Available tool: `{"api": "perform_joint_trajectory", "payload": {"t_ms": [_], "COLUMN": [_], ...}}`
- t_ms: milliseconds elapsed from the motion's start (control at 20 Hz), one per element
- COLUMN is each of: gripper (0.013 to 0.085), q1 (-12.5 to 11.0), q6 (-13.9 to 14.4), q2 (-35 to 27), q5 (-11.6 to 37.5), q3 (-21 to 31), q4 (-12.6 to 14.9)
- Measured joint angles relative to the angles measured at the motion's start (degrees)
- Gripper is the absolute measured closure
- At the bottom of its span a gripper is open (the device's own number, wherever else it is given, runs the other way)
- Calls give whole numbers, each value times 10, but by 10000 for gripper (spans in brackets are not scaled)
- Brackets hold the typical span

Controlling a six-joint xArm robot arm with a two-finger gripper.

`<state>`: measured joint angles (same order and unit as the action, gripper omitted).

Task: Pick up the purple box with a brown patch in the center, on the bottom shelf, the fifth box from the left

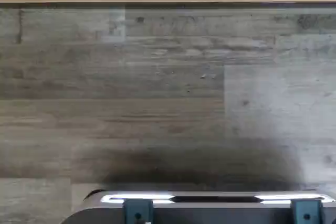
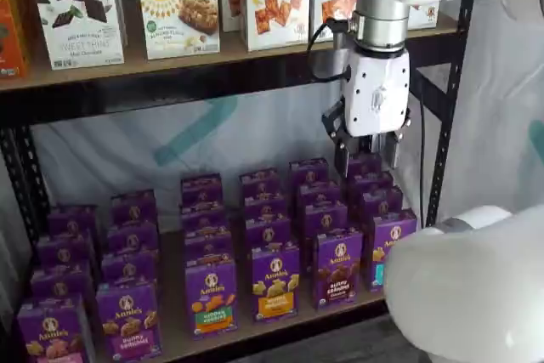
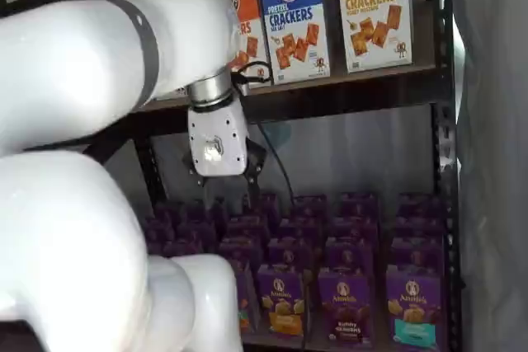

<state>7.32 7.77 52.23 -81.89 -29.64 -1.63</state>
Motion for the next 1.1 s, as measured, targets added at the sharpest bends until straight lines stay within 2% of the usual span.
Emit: {"api": "perform_joint_trajectory", "payload": {"t_ms": [100,500,850,1100], "gripper": [130,130,130,130], "q1": [8,-3,-20,-29], "q6": [9,-1,-22,-38], "q2": [-6,-17,-56,-108], "q5": [-8,13,97,161], "q3": [-5,1,34,53], "q4": [13,12,-1,-14]}}
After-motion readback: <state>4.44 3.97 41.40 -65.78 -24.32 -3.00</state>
